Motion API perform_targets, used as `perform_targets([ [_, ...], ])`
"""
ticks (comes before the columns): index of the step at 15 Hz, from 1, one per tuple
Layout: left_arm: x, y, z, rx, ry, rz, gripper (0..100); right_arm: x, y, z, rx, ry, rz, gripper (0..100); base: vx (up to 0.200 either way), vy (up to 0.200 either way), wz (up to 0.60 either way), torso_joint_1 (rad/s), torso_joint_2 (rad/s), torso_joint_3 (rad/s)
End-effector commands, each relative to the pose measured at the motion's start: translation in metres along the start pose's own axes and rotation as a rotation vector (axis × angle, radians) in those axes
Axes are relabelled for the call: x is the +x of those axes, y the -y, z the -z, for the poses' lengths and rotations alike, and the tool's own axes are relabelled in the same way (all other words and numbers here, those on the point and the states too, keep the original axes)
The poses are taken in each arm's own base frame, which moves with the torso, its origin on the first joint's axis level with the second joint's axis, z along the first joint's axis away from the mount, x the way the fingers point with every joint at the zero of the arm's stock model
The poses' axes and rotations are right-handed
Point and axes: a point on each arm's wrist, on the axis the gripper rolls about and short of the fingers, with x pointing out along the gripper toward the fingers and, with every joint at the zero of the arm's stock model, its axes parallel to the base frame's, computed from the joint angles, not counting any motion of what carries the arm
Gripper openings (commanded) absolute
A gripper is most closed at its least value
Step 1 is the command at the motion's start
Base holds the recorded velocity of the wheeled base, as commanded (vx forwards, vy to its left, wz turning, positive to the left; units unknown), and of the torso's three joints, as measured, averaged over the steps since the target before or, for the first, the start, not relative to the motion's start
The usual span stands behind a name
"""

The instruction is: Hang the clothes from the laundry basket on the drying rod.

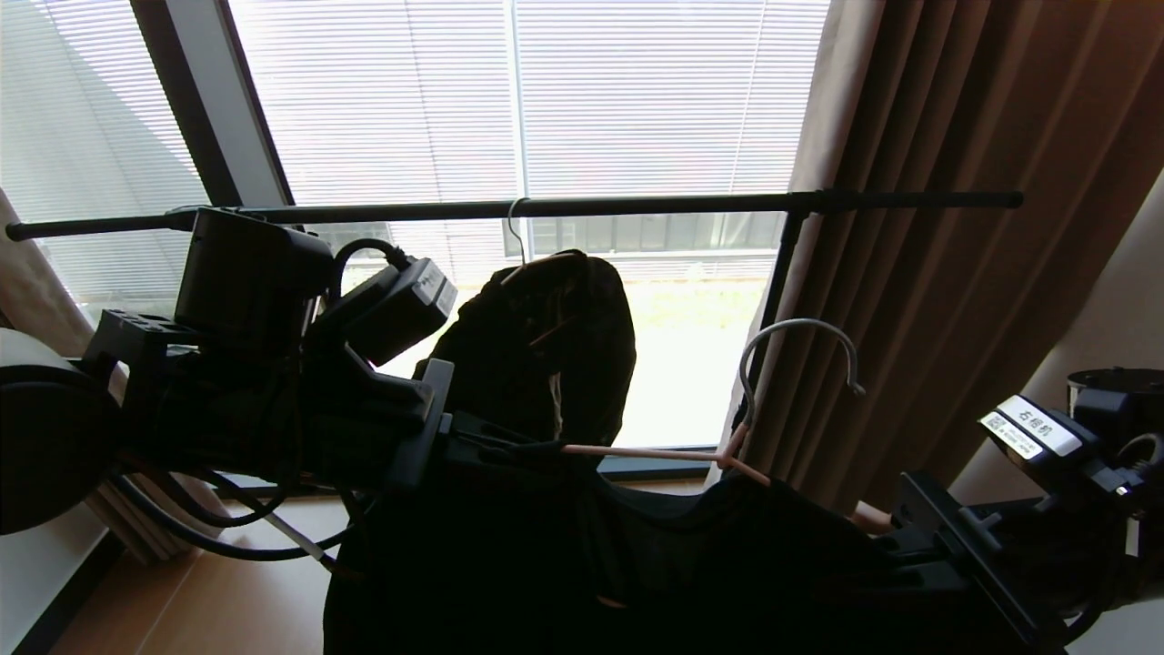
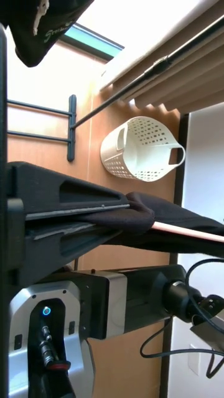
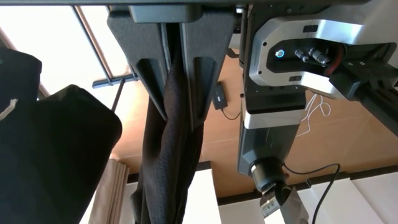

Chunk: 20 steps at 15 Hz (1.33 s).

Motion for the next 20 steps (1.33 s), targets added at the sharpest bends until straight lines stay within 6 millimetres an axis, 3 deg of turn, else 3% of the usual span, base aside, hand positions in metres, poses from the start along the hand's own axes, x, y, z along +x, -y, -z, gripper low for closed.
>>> perform_targets([
  [1, -0.002, 0.001, -0.001, 0.005, 0.004, -0.004, 0, -0.001, 0.003, 0.000, 0.004, 0.001, 0.010, 0, 0.000, 0.000, 0.00, 0.000, 0.00, 0.000],
  [3, -0.007, -0.001, 0.000, 0.000, 0.006, -0.022, 0, -0.005, 0.007, 0.002, 0.016, 0.002, 0.030, 0, 0.000, 0.000, 0.00, 0.000, 0.00, 0.000],
  [4, -0.008, -0.002, 0.000, -0.003, 0.006, -0.027, 0, -0.007, 0.007, 0.002, 0.015, 0.005, 0.041, 100, 0.000, 0.000, 0.00, 0.000, 0.00, 0.000],
  [13, -0.038, 0.009, -0.004, 0.010, 0.036, -0.109, 0, -0.027, 0.016, 0.004, -0.076, 0.018, 0.140, 100, 0.000, 0.000, 0.00, 0.000, 0.00, 0.000],
  [16, -0.057, 0.006, -0.002, -0.018, 0.049, -0.183, 0, -0.027, 0.018, 0.006, -0.067, 0.014, 0.140, 100, 0.000, 0.000, 0.00, 0.000, 0.00, 0.000],
  [20, -0.066, 0.003, -0.004, -0.031, 0.072, -0.214, 0, -0.024, 0.031, 0.016, -0.016, -0.001, 0.138, 100, 0.000, 0.000, 0.00, 0.000, 0.00, 0.000],
])
